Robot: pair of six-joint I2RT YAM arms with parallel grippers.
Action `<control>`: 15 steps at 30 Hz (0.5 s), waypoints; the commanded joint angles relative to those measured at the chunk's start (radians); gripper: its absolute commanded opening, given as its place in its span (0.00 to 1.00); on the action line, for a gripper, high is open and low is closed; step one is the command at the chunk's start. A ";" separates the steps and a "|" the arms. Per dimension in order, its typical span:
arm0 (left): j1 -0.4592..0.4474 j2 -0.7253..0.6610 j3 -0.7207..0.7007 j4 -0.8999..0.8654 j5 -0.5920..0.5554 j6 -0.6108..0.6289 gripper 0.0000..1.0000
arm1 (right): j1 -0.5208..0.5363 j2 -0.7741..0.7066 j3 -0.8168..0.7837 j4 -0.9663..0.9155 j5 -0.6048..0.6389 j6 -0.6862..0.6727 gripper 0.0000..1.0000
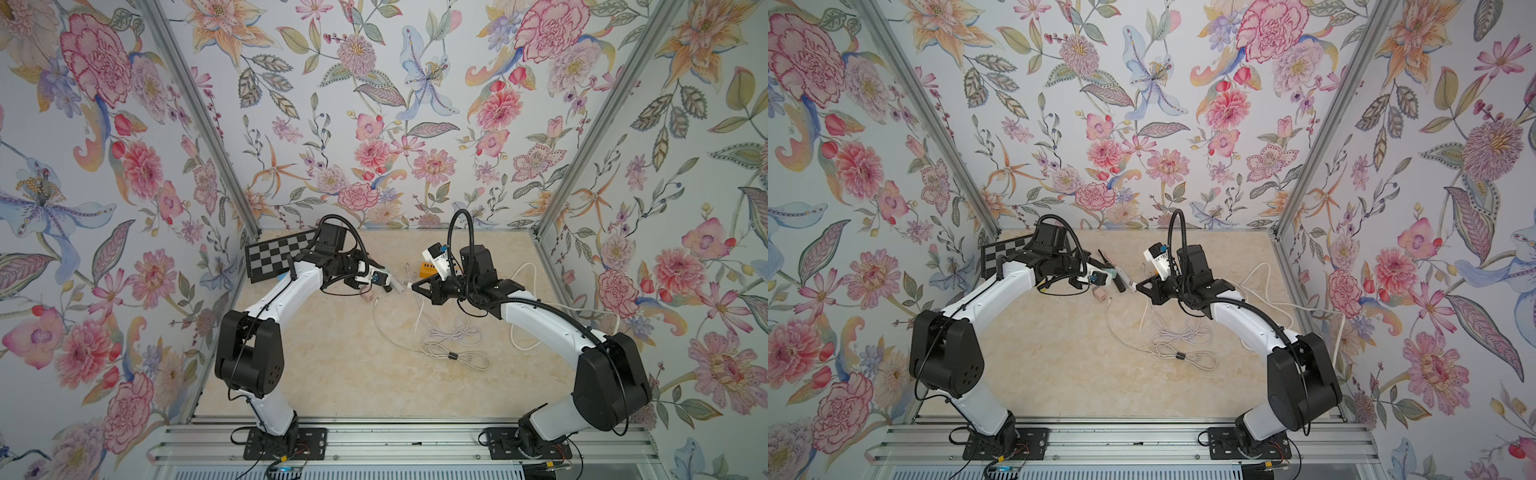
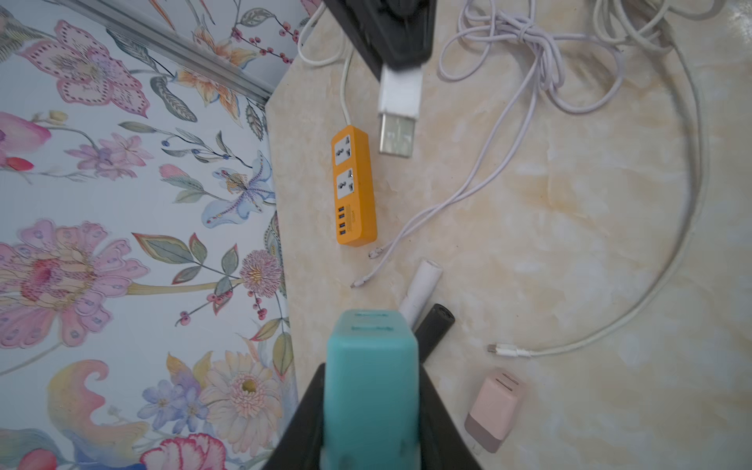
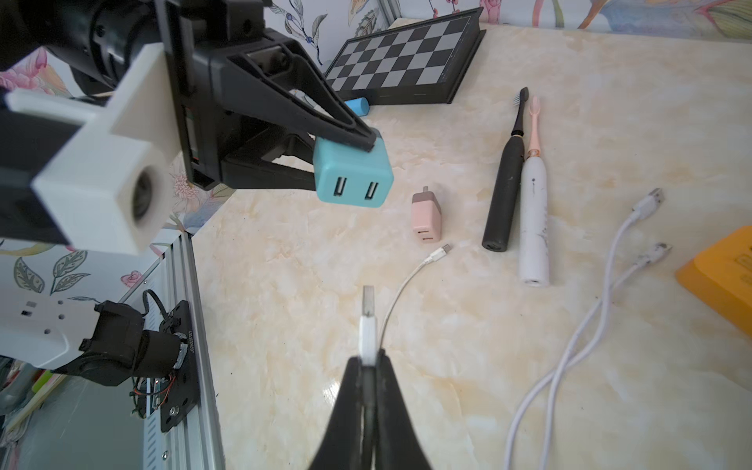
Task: Charge the electric toothbrush
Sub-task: Pick up the plug from the center of the board, then insert the charging cable into the plug.
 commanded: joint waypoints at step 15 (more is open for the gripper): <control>-0.064 -0.057 -0.053 0.136 -0.026 0.030 0.15 | 0.013 -0.001 0.097 -0.043 -0.045 0.075 0.00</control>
